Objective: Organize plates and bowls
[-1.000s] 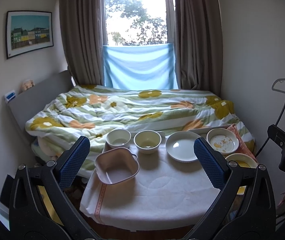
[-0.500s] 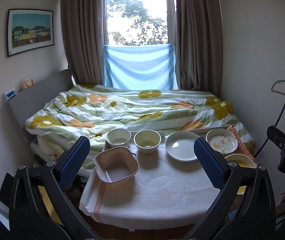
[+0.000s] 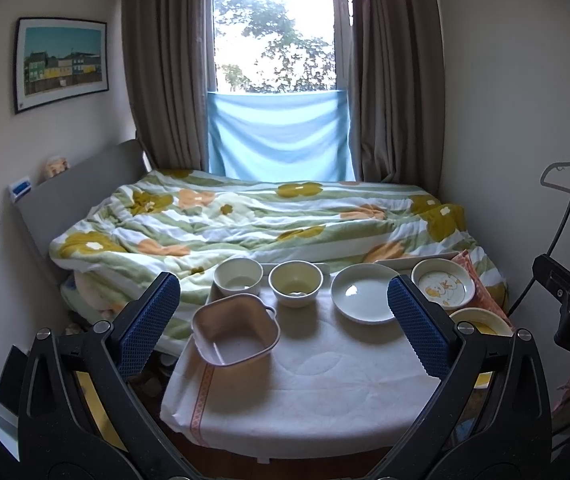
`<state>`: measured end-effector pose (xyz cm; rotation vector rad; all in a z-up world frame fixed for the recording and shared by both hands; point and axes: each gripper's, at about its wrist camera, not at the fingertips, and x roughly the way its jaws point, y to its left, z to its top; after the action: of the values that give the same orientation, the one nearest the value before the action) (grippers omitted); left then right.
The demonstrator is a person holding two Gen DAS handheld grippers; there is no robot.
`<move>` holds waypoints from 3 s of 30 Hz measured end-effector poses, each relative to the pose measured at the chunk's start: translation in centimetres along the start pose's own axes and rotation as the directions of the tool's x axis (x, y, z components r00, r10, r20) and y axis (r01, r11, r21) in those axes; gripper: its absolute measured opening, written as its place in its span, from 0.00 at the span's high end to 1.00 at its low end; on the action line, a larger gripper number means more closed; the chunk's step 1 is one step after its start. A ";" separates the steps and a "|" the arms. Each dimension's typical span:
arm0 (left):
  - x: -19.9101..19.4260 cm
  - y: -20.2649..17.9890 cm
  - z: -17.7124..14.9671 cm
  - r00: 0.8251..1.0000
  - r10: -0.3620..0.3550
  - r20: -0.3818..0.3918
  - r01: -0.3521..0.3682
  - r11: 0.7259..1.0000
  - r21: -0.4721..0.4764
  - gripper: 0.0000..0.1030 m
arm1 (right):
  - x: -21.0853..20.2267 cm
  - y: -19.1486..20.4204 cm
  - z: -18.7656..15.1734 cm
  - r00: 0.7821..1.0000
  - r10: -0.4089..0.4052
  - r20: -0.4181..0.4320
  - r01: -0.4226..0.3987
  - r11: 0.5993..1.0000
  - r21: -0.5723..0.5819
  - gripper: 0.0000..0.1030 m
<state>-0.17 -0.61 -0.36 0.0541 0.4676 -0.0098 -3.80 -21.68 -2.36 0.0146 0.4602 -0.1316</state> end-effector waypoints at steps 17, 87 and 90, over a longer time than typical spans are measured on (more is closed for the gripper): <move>-0.2 -0.1 0.2 1.000 -0.010 0.000 0.010 1.000 0.004 0.00 | -0.4 0.3 0.0 1.000 0.000 0.000 0.000 1.000 -0.001 0.00; 30.2 -28.6 -15.4 0.619 -0.381 -0.687 0.580 0.811 0.073 0.81 | 21.0 -21.6 -19.2 0.870 0.126 -0.477 0.045 0.943 0.331 0.89; 29.1 -27.5 -14.5 0.637 -0.386 -0.667 0.570 0.819 0.070 0.81 | 20.7 -20.9 -18.3 0.875 0.120 -0.468 0.032 0.952 0.304 0.89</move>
<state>18.63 -27.16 -27.79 0.2117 1.1556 -0.6194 3.83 -44.18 -27.60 0.3697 0.9388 -0.1522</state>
